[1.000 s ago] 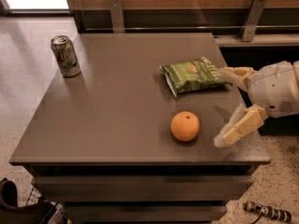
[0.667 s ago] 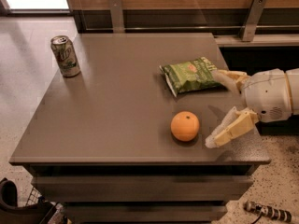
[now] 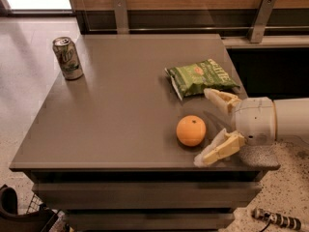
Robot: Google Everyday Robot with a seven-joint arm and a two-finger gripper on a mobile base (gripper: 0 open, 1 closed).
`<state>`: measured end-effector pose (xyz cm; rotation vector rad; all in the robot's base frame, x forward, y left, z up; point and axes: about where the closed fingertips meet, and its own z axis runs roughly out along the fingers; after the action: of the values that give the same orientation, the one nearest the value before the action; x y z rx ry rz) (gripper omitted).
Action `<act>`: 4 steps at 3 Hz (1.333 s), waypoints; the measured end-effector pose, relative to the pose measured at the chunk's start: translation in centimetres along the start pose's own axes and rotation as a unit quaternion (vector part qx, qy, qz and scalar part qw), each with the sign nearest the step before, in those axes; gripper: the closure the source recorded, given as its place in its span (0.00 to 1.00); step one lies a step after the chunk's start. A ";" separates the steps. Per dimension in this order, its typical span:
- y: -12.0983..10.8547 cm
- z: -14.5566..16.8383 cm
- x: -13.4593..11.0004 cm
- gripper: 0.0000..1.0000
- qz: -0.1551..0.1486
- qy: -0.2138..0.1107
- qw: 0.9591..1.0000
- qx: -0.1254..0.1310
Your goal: Move orange near 7up can
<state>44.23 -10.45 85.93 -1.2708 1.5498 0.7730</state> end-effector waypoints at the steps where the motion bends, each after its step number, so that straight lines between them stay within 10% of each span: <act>1: 0.4 1.4 0.8 0.00 0.004 -0.017 1.000 -0.007; 4: 1.0 3.1 1.1 0.70 0.003 -0.028 1.000 -0.014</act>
Offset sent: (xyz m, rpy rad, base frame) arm 0.0001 0.0301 -0.0372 0.0829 0.0046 0.0188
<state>44.11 -7.83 83.71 -1.2554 1.5033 0.8298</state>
